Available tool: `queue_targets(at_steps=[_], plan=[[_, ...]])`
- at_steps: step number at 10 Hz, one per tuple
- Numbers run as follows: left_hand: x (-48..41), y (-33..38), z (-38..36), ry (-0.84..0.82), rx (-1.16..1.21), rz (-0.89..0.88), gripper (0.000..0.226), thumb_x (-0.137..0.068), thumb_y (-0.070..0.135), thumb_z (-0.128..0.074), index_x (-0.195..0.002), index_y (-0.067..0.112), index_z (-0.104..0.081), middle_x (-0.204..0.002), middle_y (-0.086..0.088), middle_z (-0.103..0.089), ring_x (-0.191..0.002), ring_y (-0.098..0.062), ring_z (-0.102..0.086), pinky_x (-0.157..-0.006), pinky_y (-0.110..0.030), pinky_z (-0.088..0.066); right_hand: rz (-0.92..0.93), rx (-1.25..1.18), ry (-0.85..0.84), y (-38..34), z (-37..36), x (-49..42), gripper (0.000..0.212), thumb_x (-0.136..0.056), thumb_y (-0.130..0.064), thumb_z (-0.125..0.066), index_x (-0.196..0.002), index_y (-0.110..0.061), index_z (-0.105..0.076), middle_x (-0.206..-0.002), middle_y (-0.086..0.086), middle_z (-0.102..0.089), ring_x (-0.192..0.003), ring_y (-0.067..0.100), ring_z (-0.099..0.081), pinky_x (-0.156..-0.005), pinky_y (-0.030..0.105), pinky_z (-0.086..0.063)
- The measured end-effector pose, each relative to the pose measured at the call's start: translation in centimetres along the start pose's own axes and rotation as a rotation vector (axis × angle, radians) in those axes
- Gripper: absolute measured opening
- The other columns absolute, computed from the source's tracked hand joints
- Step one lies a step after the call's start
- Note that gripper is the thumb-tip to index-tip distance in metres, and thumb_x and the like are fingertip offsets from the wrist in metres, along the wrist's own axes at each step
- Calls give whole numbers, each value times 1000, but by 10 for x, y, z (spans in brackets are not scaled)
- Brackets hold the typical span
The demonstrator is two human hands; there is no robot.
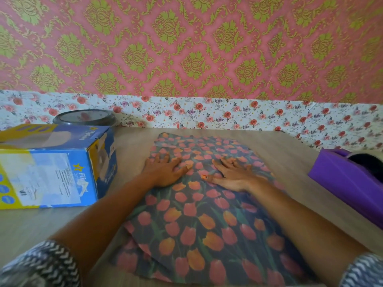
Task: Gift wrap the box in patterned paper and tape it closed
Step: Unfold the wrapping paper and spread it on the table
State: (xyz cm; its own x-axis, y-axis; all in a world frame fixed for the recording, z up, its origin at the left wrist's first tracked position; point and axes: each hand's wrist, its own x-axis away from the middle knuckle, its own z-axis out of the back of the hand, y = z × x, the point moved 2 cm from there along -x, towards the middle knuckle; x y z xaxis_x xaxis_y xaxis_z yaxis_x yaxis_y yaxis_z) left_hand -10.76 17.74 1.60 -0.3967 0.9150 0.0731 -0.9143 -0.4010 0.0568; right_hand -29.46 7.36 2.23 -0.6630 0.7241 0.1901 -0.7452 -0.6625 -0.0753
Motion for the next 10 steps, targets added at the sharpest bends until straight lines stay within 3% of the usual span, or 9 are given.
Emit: queue_targets(at_steps=[3,4,5,6,7,8,9,10], plan=[[7,-5,7,78,224,-38,64,-95,57,-18,-151,29,-5,-159,-12,4,-145,-33,7,-115,-49,6,3,-11,9,1,1,1,104,-56,-87,-11,-147,-39,5,-157,-7,12,-145,27,9,-111,64,1],[33,-9,12,154,312,-78,60,-97,51,-26,-150,26,-16,-159,-11,2,-145,-32,2,-116,-42,0,13,-17,3,-7,2,4,99,-64,-86,-18,-147,-38,4,-158,-5,12,-145,27,8,-111,62,2],[74,-18,10,222,403,-205,54,-98,42,-36,-148,23,-26,-159,-8,-5,-146,-20,-4,-113,-24,-6,141,-21,63,-25,2,12,81,-81,-75,-28,-148,-38,-1,-158,-4,10,-146,25,8,-113,58,3],[119,-30,5,321,440,-368,53,-92,48,-42,-134,16,-47,-146,-5,-35,-138,-8,-25,-106,-8,-16,322,-38,126,-55,7,28,67,-90,-61,-29,-148,-34,-12,-158,-9,1,-146,19,6,-113,56,5],[163,-44,8,463,434,-476,36,-89,43,-48,-111,17,-60,-120,5,-53,-113,-7,-50,-98,-10,-33,442,-56,140,-86,9,43,55,-96,-50,-29,-147,-31,-22,-158,-10,-9,-146,16,4,-114,53,4],[197,-55,9,434,294,-620,27,-95,43,-43,-105,26,-61,-109,12,-56,-102,-6,-55,-90,-19,-43,528,-71,87,-110,2,52,53,-97,-46,-29,-147,-33,-19,-158,-9,-6,-146,16,6,-115,53,7],[212,-74,-10,211,71,-577,37,-96,55,-29,-119,42,-55,-121,24,-55,-113,1,-52,-90,-32,-49,574,-89,48,-128,-8,53,55,-95,-51,-27,-147,-36,-17,-158,-10,-3,-145,16,7,-113,54,8],[208,-88,-20,88,61,-485,41,-96,59,-23,-128,48,-47,-129,25,-50,-120,2,-47,-96,-29,-44,573,-49,39,-137,-17,52,57,-95,-53,-28,-147,-36,-14,-158,-8,0,-146,15,6,-115,52,6]])
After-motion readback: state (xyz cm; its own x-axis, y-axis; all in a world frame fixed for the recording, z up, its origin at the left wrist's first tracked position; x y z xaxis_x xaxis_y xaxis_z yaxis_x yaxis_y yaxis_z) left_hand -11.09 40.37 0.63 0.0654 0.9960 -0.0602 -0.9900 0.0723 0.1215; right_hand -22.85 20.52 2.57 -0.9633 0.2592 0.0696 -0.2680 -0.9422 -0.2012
